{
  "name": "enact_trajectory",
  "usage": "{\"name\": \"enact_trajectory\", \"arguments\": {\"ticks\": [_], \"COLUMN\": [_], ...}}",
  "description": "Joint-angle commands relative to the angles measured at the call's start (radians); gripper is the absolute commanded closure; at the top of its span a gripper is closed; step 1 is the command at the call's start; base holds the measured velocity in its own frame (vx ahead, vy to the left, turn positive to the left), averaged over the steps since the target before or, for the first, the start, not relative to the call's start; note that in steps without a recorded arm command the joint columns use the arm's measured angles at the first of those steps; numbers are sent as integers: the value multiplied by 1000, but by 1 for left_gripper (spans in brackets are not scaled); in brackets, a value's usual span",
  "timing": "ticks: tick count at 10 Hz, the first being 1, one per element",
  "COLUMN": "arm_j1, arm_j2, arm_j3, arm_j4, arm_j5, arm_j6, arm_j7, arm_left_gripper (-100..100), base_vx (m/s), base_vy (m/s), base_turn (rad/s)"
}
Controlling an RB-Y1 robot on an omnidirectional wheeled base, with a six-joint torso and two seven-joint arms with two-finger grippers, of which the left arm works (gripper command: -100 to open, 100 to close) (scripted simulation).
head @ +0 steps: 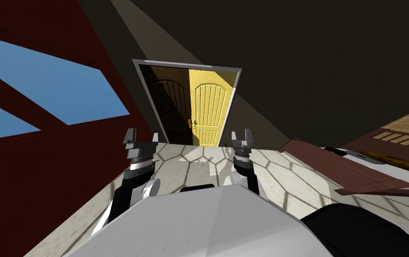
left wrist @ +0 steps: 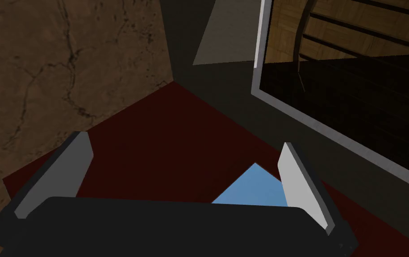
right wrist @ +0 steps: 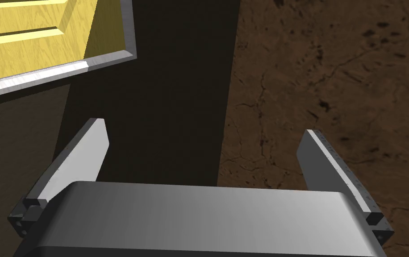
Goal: Pull the door open
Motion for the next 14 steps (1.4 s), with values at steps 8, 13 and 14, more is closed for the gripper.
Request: {"name": "enact_trajectory", "arguments": {"ticks": [8, 13, 14], "arm_j1": [-107, -179, -195], "arm_j2": [36, 53, 57], "arm_j3": [2, 4, 4], "arm_j4": [187, 313, 341], "arm_j5": [17, 29, 31], "arm_j6": [7, 12, 13], "arm_j7": [-15, -25, -27], "arm_left_gripper": [-100, -100, -100], "base_vx": [95, 87, 103], "base_vy": [20, 21, 23], "base_turn": [-11, -12, -13]}}
